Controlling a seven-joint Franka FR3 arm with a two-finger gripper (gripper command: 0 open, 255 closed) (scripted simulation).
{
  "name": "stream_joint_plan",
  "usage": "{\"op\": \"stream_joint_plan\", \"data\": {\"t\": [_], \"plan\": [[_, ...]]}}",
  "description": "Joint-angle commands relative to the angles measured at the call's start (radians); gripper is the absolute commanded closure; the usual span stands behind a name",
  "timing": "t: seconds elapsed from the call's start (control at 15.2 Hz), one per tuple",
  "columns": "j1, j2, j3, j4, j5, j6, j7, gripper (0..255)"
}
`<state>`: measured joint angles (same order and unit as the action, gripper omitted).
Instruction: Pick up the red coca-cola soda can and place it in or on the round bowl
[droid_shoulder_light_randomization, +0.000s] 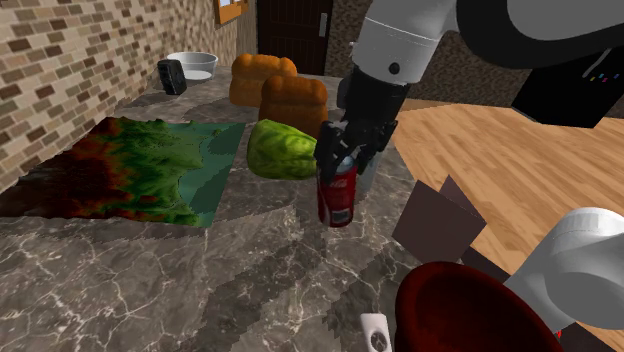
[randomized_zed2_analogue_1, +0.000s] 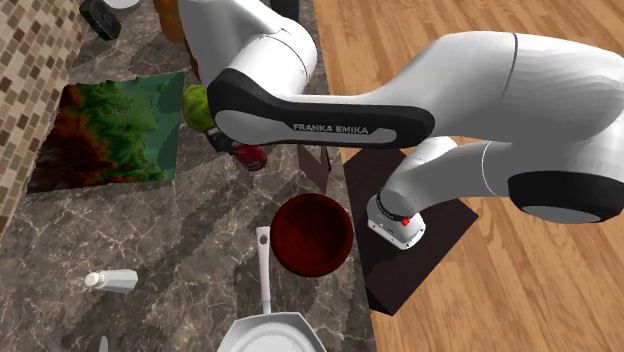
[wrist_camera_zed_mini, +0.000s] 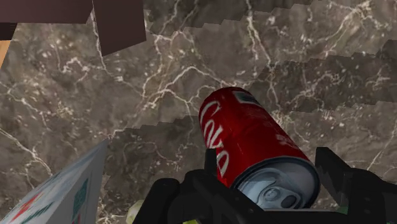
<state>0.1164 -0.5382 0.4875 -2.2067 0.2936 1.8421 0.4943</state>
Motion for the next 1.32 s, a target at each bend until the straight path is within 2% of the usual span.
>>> {"op": "stream_joint_plan", "data": {"t": [0.0, 1.25], "plan": [[-0.002, 0.003, -0.002, 0.03, -0.004, -0.026, 0.005, 255], [-0.026, 0.068, -0.026, 0.336, -0.046, -0.268, 0.04, 255]]}}
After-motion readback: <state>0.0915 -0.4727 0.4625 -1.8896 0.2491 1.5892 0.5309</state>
